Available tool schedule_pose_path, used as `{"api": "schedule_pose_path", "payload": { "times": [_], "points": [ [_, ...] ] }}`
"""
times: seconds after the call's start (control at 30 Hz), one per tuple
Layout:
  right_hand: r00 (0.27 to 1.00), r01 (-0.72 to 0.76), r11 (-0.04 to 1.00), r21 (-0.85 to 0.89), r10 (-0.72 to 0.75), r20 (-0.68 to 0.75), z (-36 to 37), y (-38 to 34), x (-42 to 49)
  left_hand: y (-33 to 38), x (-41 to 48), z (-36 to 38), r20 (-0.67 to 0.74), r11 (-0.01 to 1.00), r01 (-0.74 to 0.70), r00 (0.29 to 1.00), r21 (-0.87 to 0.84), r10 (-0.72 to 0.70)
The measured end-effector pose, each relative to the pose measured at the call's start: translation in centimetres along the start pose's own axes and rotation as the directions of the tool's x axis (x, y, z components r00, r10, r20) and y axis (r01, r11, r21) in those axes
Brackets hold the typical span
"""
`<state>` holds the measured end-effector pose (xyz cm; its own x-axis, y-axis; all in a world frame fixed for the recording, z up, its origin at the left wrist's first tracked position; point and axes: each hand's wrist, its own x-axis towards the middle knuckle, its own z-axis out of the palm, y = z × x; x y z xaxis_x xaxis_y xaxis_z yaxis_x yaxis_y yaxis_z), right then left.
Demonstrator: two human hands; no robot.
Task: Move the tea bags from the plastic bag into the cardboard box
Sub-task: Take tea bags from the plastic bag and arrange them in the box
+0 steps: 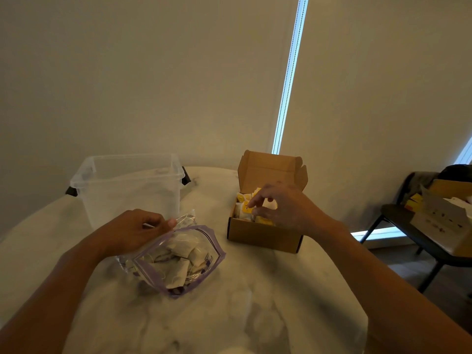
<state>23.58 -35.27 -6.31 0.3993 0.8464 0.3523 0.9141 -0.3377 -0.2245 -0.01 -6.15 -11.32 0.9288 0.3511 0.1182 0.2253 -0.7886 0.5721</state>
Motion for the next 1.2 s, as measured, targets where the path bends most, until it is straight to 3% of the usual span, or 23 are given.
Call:
{"api": "schedule_pose_path", "payload": {
  "times": [0.1, 0.23, 0.3, 0.43, 0.6, 0.83, 0.9, 0.97, 1.07, 1.13, 1.2],
  "points": [
    [0.993, -0.038, 0.988, -0.147, 0.054, 0.101, 1.1, 0.2, 0.6, -0.5, 0.0, 0.0, -0.002, 1.0, 0.013, 1.0, 0.01, -0.013],
    [0.994, 0.035, 0.999, 0.02, -0.033, -0.102, 0.7, -1.6, -0.1, -0.9, 0.1, 0.0, -0.009, 0.999, 0.022, 1.0, 0.03, -0.022],
    [0.984, 0.125, 0.987, 0.103, -0.11, -0.138, 0.5, -4.6, -1.3, -1.0, 0.2, 0.0, -0.005, 0.998, 0.012, 1.0, 0.061, -0.012],
    [0.933, 0.329, 0.918, 0.224, -0.352, 0.073, 2.4, -10.5, -3.3, -1.7, 0.6, 0.1, -0.024, 0.994, -0.021, 0.999, 0.104, 0.023],
    [0.854, 0.448, 0.879, 0.164, -0.475, 0.212, 7.3, -12.7, -2.7, -2.0, 0.7, 0.3, -0.034, 0.997, -0.06, 0.998, 0.039, 0.062],
    [0.828, 0.553, 0.833, -0.005, -0.549, 0.113, 9.3, -12.0, -3.0, -1.8, 0.7, 0.4, -0.032, 0.998, -0.045, 0.998, 0.034, 0.046],
    [0.877, 0.48, 0.87, 0.11, -0.48, -0.029, 8.8, -11.9, -3.6, -1.6, 0.6, 0.4, -0.031, 0.999, -0.044, 0.998, 0.028, 0.045],
    [0.943, 0.331, 0.872, 0.361, -0.286, -0.173, 7.4, -11.5, -4.2, -1.6, 0.5, 0.4, -0.027, 0.999, -0.045, 0.999, 0.009, 0.045],
    [0.983, 0.105, 0.696, 0.71, 0.034, -0.179, 5.4, -10.4, -4.7, -1.4, 0.4, 0.4, -0.02, 0.999, -0.044, 0.999, 0.011, 0.044],
    [0.975, 0.03, 0.566, 0.824, 0.165, -0.149, 4.6, -9.3, -4.7, -0.9, 0.3, 0.3, -0.013, 0.999, -0.033, 0.999, 0.023, 0.034],
    [0.948, -0.01, 0.527, 0.85, 0.275, -0.159, 4.0, -8.2, -4.6, -0.4, 0.2, 0.2, 0.0, 1.0, -0.019, 1.0, 0.023, 0.019]
  ]
}}
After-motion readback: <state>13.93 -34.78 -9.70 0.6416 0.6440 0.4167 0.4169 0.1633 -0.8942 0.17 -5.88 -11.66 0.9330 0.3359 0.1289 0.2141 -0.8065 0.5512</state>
